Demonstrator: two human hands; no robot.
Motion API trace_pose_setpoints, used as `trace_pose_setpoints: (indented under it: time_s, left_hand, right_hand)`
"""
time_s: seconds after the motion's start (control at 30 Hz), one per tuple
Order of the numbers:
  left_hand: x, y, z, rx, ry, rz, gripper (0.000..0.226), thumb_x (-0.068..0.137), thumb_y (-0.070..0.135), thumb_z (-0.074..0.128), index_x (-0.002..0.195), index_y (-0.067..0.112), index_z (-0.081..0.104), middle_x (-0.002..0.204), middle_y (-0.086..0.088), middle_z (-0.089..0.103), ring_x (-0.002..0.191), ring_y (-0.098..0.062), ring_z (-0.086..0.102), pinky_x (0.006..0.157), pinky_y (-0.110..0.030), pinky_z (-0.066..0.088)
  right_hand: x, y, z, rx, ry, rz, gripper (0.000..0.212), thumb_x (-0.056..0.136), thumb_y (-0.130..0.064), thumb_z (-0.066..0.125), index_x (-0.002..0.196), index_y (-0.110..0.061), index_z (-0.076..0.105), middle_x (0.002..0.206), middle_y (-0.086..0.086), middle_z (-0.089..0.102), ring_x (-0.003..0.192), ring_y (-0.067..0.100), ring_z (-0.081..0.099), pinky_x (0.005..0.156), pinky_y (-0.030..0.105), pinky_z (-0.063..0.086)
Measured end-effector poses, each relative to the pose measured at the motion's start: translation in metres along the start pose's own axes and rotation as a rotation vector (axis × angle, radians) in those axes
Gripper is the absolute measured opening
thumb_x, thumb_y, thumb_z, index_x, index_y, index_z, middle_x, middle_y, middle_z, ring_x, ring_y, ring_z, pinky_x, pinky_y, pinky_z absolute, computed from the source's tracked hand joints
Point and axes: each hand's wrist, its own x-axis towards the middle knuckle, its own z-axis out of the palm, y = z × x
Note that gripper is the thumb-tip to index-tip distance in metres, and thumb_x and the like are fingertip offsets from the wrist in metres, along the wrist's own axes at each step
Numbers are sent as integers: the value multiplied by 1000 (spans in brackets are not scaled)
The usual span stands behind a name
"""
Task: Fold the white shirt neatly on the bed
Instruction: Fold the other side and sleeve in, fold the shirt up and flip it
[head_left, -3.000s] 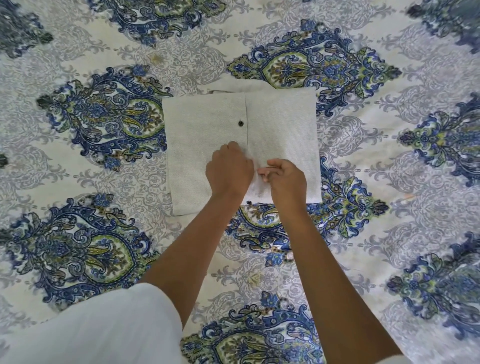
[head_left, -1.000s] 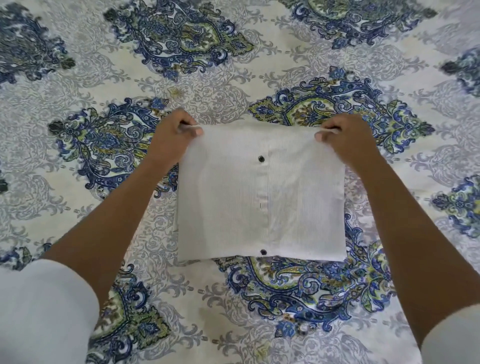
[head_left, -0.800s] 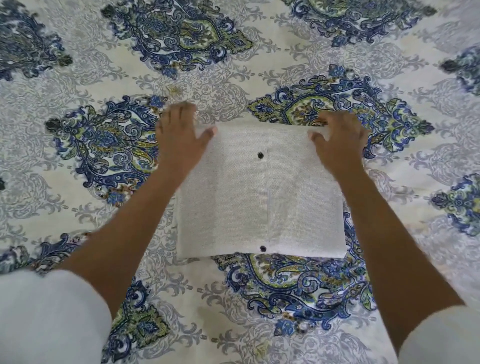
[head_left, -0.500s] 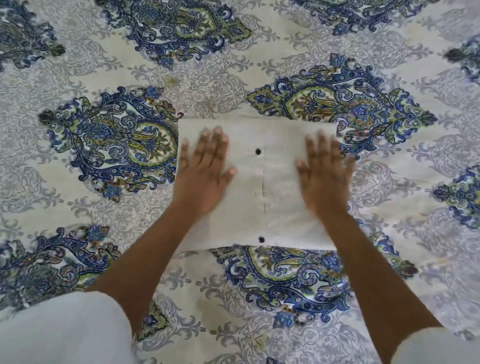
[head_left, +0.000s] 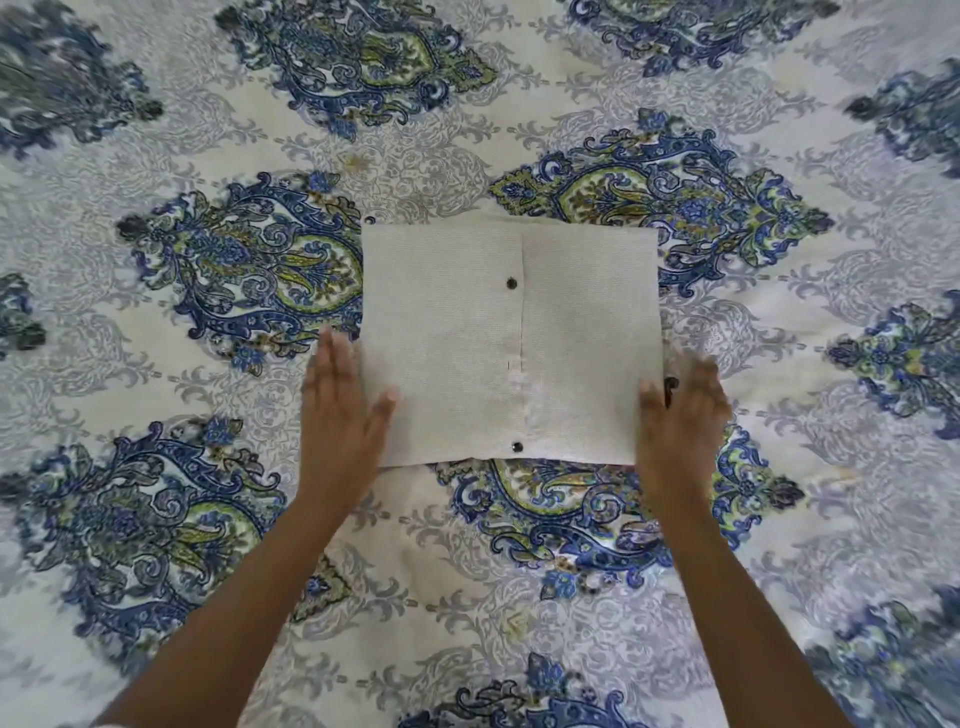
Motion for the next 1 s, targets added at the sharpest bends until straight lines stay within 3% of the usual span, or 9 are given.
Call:
trace_pose_setpoints:
  time_s: [0.1, 0.2, 0.4, 0.6, 0.67, 0.77, 0.83, 0.9, 1.0]
  left_hand:
    - [20, 7, -1, -644, -10, -435, 62, 91, 26, 58, 143, 14, 26, 137, -7, 41, 124, -24, 45, 104, -41, 38]
    - [42, 9, -3, -840, -121, -616, 46, 85, 22, 65, 124, 8, 47, 120, -10, 60, 107, -31, 59, 95, -54, 46]
    - [44, 12, -15, -1047, -323, -673, 34, 92, 2, 50, 126, 3, 49, 112, -11, 63, 97, -28, 62, 81, -48, 51]
    - [25, 36, -8, -1136, -305, -721, 29, 92, -1, 48, 121, 7, 51, 110, -11, 62, 98, -30, 61, 91, -50, 46]
    - [17, 65, -2, -985, -239, -720, 28, 91, 5, 52, 119, 11, 53, 115, -14, 60, 111, -36, 56, 93, -48, 45]
    - [8, 123, 0, -667, -114, -579, 57, 90, 30, 58, 141, 17, 35, 150, -11, 26, 136, -33, 28, 107, -51, 32]
    - [-1, 166, -14, -1138, -123, -491, 51, 94, 37, 48, 142, 26, 32, 152, -2, 24, 138, -26, 25, 109, -48, 27]
    - [-11, 196, -32, -1766, -280, -485, 37, 93, 45, 38, 126, 30, 47, 129, 1, 50, 119, -25, 50, 100, -45, 41]
    - [-29, 190, -37, -2155, -451, -373, 49, 95, 52, 26, 121, 19, 51, 110, -10, 66, 100, -29, 64, 93, -45, 49]
  right_hand:
    - [18, -14, -15, 427, -32, 193, 56, 89, -38, 59, 131, -4, 46, 122, 12, 54, 113, 28, 52, 86, 33, 41]
    - [36, -28, -28, 768, -327, 362, 41, 81, -26, 70, 114, -3, 59, 109, 11, 65, 93, 26, 63, 82, 38, 52]
    - [41, -35, -43, 938, -648, 504, 11, 83, -9, 65, 93, -13, 62, 93, 6, 67, 83, 23, 64, 66, 38, 51]
    - [39, -79, -83, 842, -480, 256, 26, 76, 6, 65, 96, -9, 61, 86, 5, 64, 76, 23, 60, 64, 33, 48]
    - [36, -101, -117, 806, -411, 89, 34, 75, 8, 64, 105, -7, 60, 83, 3, 63, 72, 19, 60, 65, 30, 51]
    - [19, -140, -177, 461, -273, -284, 30, 73, -2, 63, 103, -7, 62, 88, 9, 63, 75, 21, 59, 60, 22, 47]
    - [0, -162, -206, 59, -134, -524, 33, 78, -9, 58, 111, -5, 61, 106, 19, 62, 95, 29, 59, 72, 29, 45]
    - [-27, -175, -220, -240, -56, -633, 38, 88, -10, 51, 125, -16, 55, 118, 17, 59, 107, 32, 56, 81, 32, 43]
    - [-78, -166, -192, -509, -14, -782, 43, 90, -5, 39, 129, -20, 48, 107, 11, 64, 99, 32, 61, 68, 33, 42]
